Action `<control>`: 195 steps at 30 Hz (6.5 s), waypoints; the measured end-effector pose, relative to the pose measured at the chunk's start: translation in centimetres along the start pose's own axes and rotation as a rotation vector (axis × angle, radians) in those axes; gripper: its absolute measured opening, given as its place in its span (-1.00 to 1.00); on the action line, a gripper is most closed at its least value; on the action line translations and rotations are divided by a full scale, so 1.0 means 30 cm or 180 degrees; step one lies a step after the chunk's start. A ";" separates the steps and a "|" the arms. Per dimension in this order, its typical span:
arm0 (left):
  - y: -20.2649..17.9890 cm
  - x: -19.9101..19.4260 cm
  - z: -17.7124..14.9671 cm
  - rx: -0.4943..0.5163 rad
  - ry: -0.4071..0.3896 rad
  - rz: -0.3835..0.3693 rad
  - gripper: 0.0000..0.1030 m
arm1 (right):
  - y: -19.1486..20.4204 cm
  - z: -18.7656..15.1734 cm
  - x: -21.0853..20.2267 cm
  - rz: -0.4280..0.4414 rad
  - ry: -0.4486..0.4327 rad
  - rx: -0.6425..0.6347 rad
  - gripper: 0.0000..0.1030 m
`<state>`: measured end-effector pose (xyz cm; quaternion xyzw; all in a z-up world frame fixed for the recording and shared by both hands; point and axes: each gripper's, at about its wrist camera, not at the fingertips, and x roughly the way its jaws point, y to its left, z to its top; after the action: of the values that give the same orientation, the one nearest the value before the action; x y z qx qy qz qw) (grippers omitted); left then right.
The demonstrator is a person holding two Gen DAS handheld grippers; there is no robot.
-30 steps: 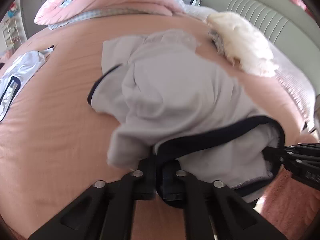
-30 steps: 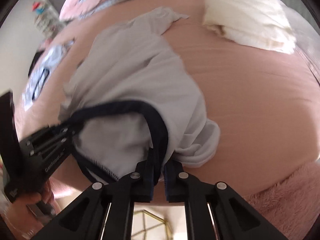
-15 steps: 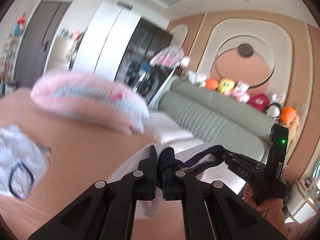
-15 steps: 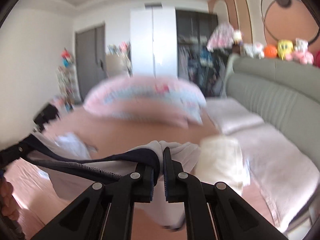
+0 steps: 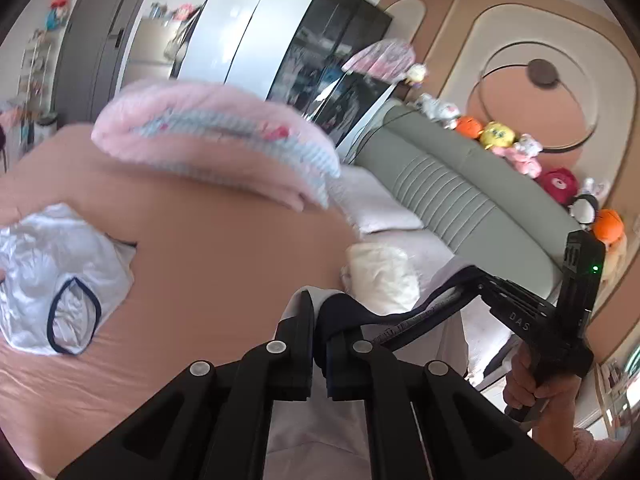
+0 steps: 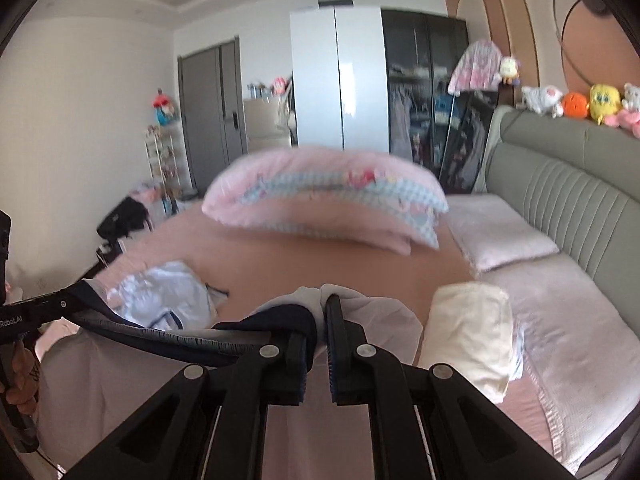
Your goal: Fold clothes
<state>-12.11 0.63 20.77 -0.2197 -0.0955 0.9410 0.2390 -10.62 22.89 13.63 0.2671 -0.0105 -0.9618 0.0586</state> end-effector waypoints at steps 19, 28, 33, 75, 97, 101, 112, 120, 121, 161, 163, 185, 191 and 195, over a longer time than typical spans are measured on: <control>0.044 0.087 -0.144 0.0505 0.0396 0.0393 -0.89 | 0.057 0.093 -0.211 0.0085 -0.0736 0.0314 -0.89; 0.296 0.472 -1.044 -0.0721 0.2378 0.0394 -0.89 | -0.029 -0.814 0.370 -0.0049 0.1871 0.0844 -0.88; 0.320 0.457 -1.052 -0.0990 0.2406 0.0109 -0.67 | -0.065 -0.886 0.362 0.0144 0.2153 0.0839 -0.72; 0.647 0.534 -1.105 -0.2608 0.1369 0.0275 -0.09 | -0.301 -0.849 0.569 0.0289 0.1977 0.1585 -0.44; 0.735 0.152 -1.108 -0.3062 0.0846 0.0409 -0.93 | -0.340 -0.852 0.325 -0.0268 0.2014 0.1476 -0.87; 0.717 0.172 -1.192 -0.3244 0.1167 0.0319 -0.88 | -0.336 -0.903 0.327 -0.0097 0.2072 0.1882 -0.55; 0.704 0.147 -1.188 -0.3056 0.0994 0.0632 -0.86 | -0.243 -0.922 0.355 0.0196 0.1966 0.2047 -0.40; 0.679 0.166 -1.214 -0.3084 0.1125 0.0559 -0.15 | -0.244 -0.931 0.347 0.0271 0.2059 0.2099 -0.41; 0.670 0.176 -1.218 -0.3068 0.1168 0.0524 -0.15 | -0.237 -0.935 0.340 0.0326 0.2064 0.2126 -0.41; 0.569 0.379 -1.184 -0.2972 0.1514 -0.0294 0.06 | -0.172 -0.873 0.347 0.0677 0.2039 0.2148 -0.28; 0.561 0.352 -1.227 -0.3060 0.1607 -0.0337 0.06 | -0.160 -0.905 0.313 0.0694 0.2151 0.2186 -0.28; 0.549 0.395 -1.160 -0.3443 0.1745 0.1079 -0.48 | -0.104 -0.931 0.360 0.0033 0.2086 0.1248 -0.21; 0.533 0.247 -1.213 -0.3459 0.1995 0.0957 -0.64 | -0.046 -0.904 0.336 0.0093 0.2424 0.0594 -0.21; 0.541 0.168 -1.181 -0.3584 0.1671 0.0595 -0.62 | -0.117 -0.884 0.300 0.0510 0.2305 0.1279 -0.21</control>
<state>-6.44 -8.31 -17.05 -0.5431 -0.4950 0.6780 0.0189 -5.00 25.60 -13.89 0.5923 -0.1973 -0.7771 0.0798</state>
